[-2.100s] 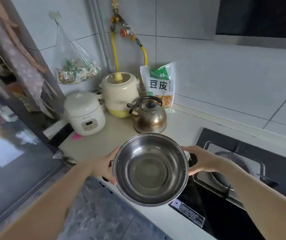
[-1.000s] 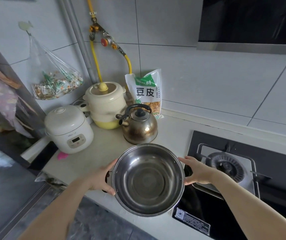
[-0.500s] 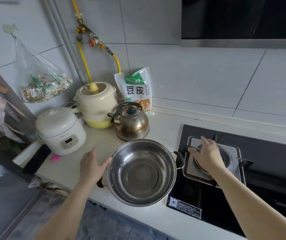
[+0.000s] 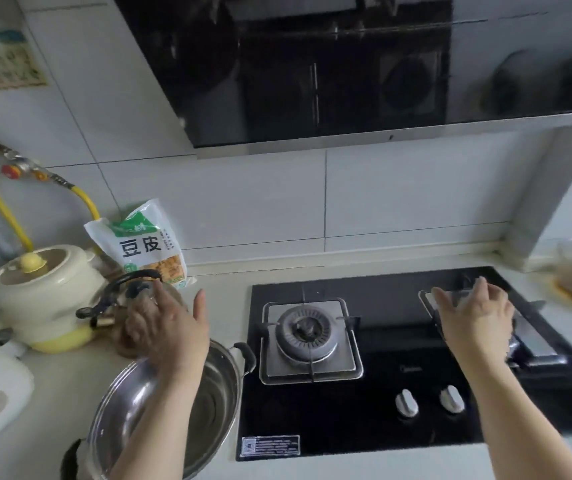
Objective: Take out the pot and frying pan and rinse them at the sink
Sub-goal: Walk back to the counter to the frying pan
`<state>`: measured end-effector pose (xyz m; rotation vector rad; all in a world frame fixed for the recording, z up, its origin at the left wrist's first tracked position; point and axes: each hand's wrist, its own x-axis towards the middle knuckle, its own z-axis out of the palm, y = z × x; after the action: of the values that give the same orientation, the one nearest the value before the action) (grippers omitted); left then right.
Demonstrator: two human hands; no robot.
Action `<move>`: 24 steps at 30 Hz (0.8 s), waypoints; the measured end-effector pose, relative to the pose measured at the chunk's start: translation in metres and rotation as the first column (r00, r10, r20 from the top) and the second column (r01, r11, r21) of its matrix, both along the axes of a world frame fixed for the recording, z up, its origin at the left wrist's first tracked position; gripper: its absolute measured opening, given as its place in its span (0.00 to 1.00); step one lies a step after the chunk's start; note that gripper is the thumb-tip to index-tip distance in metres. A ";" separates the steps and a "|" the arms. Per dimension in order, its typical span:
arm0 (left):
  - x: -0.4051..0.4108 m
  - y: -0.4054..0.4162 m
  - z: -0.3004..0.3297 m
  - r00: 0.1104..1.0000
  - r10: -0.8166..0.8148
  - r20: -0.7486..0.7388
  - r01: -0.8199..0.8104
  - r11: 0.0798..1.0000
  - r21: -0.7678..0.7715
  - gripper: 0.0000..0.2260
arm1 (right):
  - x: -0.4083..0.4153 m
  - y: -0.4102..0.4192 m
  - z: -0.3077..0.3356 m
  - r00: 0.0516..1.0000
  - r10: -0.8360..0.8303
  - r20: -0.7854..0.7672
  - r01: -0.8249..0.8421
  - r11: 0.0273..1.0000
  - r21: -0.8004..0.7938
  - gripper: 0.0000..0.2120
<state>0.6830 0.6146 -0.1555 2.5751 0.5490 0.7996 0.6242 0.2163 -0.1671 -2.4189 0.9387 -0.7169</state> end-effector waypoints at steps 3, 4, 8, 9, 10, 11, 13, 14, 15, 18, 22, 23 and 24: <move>0.004 -0.066 0.016 0.991 -0.128 -0.029 0.129 0.991 0.027 0.36 | -0.039 -0.056 0.008 0.995 -0.103 0.014 0.103 0.995 0.018 0.33; 0.003 -0.090 0.020 0.986 -0.165 -0.018 0.165 0.985 0.048 0.36 | -0.054 -0.075 0.012 0.990 -0.135 0.029 0.134 0.990 0.034 0.33; -0.004 -0.196 0.032 0.929 -0.370 -0.023 0.370 0.921 0.120 0.29 | -0.116 -0.154 0.029 0.966 -0.255 0.040 0.256 0.967 -0.018 0.33; -0.009 -0.225 0.035 0.905 -0.423 -0.042 0.425 0.895 0.135 0.28 | -0.133 -0.175 0.032 0.959 -0.281 0.021 0.282 0.959 -0.035 0.33; -0.016 -0.254 0.039 0.880 -0.470 -0.067 0.474 0.868 0.148 0.27 | -0.151 -0.195 0.037 0.952 -0.307 0.002 0.307 0.951 -0.042 0.33; -0.023 -0.282 0.042 0.855 -0.512 -0.089 0.519 0.840 0.159 0.26 | -0.168 -0.215 0.040 0.943 -0.332 -0.012 0.331 0.942 -0.048 0.33; -0.038 -0.336 0.045 0.808 -0.578 -0.113 0.589 0.788 0.182 0.26 | -0.205 -0.251 0.047 0.924 -0.381 -0.026 0.378 0.922 -0.088 0.32; -0.046 -0.362 0.047 0.784 -0.608 -0.124 0.620 0.760 0.193 0.26 | -0.224 -0.267 0.050 0.912 -0.408 -0.032 0.403 0.908 -0.115 0.32; -0.054 -0.387 0.047 0.758 -0.638 -0.136 0.652 0.731 0.204 0.26 | -0.243 -0.283 0.052 0.899 -0.436 -0.042 0.427 0.894 -0.136 0.31; -0.082 -0.461 0.051 0.673 -0.720 -0.169 0.740 0.653 0.161 0.28 | -0.301 -0.327 0.059 0.845 -0.528 -0.083 0.512 0.844 -0.162 0.29; -0.121 -0.556 0.057 0.536 -0.832 -0.141 0.844 0.534 0.060 0.30 | -0.370 -0.380 0.060 0.761 -0.639 -0.110 0.618 0.766 -0.175 0.31; -0.129 -0.578 0.058 0.505 -0.851 -0.145 0.863 0.502 0.061 0.31 | -0.386 -0.392 0.059 0.737 -0.666 -0.114 0.645 0.744 -0.176 0.32; -0.138 -0.599 0.059 0.475 -0.867 -0.149 0.880 0.470 0.068 0.32 | -0.401 -0.403 0.059 0.715 -0.690 -0.114 0.669 0.723 -0.175 0.32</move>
<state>0.5453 0.0152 -0.0963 2.4967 -0.8514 0.3157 0.2229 -0.1870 -0.1085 -2.2229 1.9734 -0.8249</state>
